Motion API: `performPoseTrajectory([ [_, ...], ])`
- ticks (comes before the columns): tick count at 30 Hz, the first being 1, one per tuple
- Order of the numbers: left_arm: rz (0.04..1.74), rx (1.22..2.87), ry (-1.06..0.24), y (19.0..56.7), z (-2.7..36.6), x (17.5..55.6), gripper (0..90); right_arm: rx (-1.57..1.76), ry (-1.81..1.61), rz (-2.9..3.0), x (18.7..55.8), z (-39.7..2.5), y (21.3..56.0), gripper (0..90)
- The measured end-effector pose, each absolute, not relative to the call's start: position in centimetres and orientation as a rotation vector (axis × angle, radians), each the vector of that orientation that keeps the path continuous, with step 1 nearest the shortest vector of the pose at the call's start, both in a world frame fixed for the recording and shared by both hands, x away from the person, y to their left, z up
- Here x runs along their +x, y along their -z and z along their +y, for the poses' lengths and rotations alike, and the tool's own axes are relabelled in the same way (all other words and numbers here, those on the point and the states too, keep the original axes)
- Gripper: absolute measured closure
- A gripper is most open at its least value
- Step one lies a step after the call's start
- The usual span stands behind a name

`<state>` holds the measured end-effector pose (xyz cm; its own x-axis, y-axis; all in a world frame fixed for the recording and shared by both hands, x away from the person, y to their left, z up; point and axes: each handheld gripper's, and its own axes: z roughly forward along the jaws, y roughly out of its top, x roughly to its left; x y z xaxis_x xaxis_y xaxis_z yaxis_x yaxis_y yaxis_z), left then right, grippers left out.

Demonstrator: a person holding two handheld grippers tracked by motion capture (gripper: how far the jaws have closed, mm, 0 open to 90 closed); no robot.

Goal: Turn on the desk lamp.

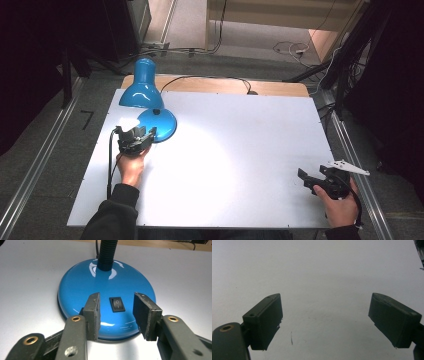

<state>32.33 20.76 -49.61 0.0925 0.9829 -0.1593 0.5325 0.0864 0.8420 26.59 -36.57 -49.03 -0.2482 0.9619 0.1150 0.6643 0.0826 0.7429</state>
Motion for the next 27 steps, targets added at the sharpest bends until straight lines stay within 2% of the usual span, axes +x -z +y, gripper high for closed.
performPoseTrajectory([
  [6,1.554,1.576,-0.712,49.3,20.9,31.8,38.3,1.603,-0.990,1.962,26.5,-36.6,49.0,10.5],
  [27,1.527,1.542,-0.720,48.5,21.8,28.8,31.6,1.602,-0.997,1.961,26.4,-36.6,48.9,10.6],
])
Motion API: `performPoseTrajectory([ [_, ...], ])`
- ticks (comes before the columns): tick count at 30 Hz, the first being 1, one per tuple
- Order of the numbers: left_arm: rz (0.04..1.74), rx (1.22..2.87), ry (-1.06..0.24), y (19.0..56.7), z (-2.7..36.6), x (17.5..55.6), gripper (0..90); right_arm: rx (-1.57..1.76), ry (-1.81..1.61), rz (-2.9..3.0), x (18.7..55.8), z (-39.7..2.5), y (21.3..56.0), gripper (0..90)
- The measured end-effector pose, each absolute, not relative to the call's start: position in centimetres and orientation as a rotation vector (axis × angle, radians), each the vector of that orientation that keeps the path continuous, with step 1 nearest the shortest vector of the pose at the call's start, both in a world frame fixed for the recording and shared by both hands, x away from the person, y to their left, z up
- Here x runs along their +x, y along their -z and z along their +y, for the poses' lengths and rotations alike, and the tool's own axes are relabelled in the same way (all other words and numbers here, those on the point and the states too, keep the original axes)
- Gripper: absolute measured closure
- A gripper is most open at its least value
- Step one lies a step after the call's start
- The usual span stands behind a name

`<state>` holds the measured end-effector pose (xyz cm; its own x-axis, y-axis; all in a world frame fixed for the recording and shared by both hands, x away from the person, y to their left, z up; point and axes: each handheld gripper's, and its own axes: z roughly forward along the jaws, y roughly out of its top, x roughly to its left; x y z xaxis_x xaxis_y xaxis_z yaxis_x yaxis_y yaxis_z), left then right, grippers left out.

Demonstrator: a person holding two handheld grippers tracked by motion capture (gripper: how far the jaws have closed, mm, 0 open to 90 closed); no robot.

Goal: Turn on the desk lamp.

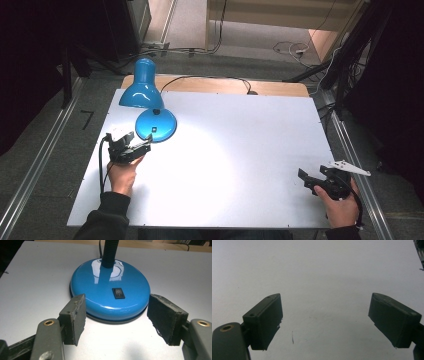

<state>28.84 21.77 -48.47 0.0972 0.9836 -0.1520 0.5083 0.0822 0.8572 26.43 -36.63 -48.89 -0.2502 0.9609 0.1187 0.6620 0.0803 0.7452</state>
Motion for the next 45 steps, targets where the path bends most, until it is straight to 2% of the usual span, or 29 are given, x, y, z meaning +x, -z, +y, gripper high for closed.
performPoseTrajectory([
  [15,1.529,1.530,-0.721,48.2,22.6,26.9,29.7,1.596,-1.005,1.957,26.4,-36.8,48.8,10.7],
  [45,1.533,1.545,-0.720,48.3,22.9,25.4,27.5,1.605,-1.006,1.958,26.4,-36.9,48.9,10.7],
])
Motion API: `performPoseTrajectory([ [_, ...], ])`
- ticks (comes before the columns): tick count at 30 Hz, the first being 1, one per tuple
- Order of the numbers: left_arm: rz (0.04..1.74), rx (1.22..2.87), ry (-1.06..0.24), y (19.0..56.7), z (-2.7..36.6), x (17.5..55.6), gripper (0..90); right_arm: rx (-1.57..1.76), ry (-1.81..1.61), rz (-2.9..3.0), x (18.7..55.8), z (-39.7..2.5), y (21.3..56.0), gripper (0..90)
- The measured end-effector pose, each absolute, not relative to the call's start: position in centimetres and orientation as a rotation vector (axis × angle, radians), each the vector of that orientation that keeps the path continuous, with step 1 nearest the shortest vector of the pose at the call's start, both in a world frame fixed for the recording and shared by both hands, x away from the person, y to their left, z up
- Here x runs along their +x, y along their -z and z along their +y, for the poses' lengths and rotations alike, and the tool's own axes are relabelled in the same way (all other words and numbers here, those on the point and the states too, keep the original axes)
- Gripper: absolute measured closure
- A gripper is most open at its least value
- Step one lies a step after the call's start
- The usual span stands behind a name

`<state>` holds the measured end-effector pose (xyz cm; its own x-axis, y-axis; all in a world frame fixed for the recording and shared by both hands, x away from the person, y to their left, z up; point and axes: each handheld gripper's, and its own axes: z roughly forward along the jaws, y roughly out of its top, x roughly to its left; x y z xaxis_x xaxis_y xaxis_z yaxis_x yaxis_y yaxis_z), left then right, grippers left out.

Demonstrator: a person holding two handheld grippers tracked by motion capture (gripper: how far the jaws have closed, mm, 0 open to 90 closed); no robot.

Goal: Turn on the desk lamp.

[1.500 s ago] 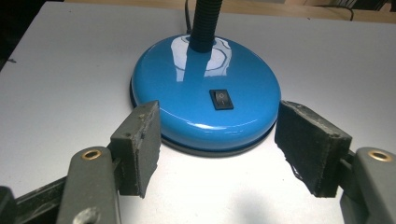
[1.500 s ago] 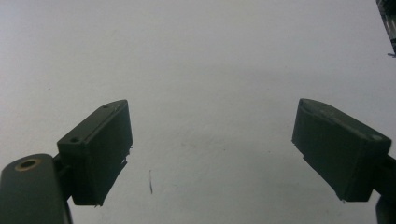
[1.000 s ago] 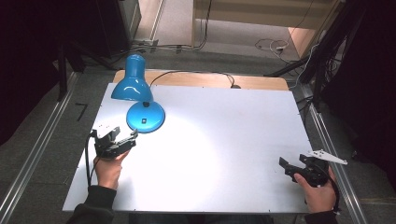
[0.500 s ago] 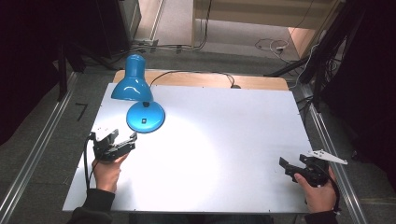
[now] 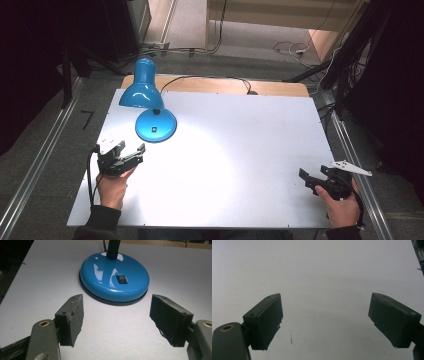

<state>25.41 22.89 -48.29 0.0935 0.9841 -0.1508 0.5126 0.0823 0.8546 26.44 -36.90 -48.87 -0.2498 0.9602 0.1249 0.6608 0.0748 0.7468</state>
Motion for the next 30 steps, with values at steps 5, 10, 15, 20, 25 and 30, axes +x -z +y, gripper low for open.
performPoseTrajectory([
  [5,1.534,1.544,-0.720,48.3,22.9,25.3,27.4,1.599,-1.007,1.957,26.4,-36.9,48.9,10.7],
  [10,1.532,1.551,-0.718,48.3,22.9,25.1,26.3,1.599,-1.005,1.958,26.4,-36.9,48.9,10.7],
  [15,1.524,1.555,-0.719,48.2,22.8,24.8,26.3,1.605,-1.004,1.957,26.4,-36.9,48.9,10.7],
  [20,1.517,1.564,-0.716,48.2,22.7,24.4,26.3,1.597,-1.004,1.958,26.4,-36.9,48.9,10.7],
  [25,1.515,1.571,-0.714,48.2,22.7,24.0,26.2,1.601,-1.004,1.957,26.4,-36.9,48.9,10.7],
  [30,1.518,1.574,-0.714,48.2,22.9,23.5,26.1,1.596,-1.006,1.957,26.4,-36.9,48.9,10.8],
])
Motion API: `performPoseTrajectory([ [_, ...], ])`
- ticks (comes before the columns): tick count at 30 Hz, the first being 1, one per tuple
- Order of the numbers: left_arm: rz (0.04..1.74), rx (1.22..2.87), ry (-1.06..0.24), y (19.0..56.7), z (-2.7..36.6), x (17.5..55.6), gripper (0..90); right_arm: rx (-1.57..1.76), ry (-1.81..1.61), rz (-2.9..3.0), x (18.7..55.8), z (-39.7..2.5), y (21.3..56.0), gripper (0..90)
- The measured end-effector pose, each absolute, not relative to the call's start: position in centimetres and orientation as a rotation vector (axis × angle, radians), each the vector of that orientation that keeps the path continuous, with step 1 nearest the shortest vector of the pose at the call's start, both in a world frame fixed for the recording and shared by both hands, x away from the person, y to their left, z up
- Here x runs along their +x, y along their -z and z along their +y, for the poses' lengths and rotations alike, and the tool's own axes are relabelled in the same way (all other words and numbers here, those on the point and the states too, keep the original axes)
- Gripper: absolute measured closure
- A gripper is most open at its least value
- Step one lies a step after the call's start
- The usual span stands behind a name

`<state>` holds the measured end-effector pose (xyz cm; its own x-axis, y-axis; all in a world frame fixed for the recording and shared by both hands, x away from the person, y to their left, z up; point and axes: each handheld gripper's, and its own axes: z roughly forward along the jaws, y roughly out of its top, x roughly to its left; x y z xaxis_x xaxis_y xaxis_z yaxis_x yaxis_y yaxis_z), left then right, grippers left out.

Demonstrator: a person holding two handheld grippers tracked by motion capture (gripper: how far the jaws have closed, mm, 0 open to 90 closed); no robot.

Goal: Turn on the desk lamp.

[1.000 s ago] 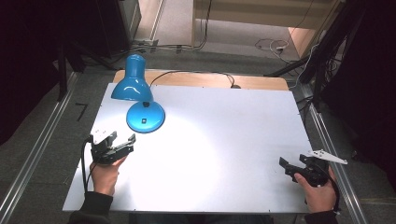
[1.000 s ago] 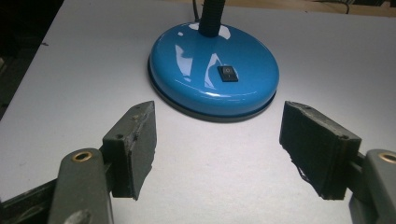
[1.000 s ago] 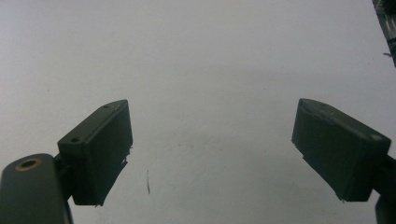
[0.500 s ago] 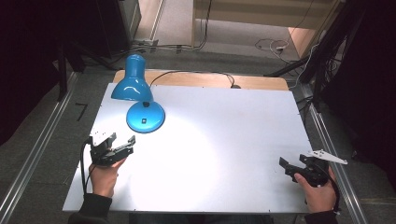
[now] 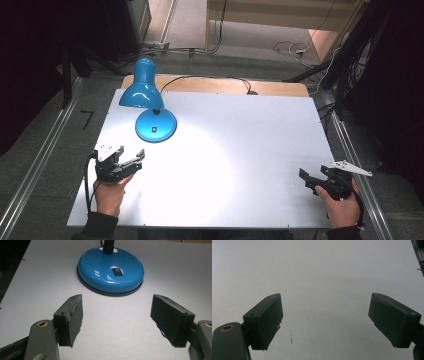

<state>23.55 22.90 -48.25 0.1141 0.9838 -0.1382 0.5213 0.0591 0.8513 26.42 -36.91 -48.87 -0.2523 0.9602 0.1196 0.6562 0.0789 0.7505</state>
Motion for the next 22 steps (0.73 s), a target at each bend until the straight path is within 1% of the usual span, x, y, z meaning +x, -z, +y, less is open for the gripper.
performPoseTrajectory([
  [17,1.543,1.594,-0.709,49.2,23.9,21.7,26.1,1.596,-1.000,1.956,26.4,-36.9,48.9,10.8],
  [20,1.557,1.615,-0.704,49.8,24.0,21.5,21.5,1.597,-1.004,1.956,26.4,-36.9,48.8,10.8],
  [22,1.566,1.641,-0.701,50.5,24.1,21.6,20.7,1.596,-1.006,1.955,26.3,-36.9,48.8,10.7],
])
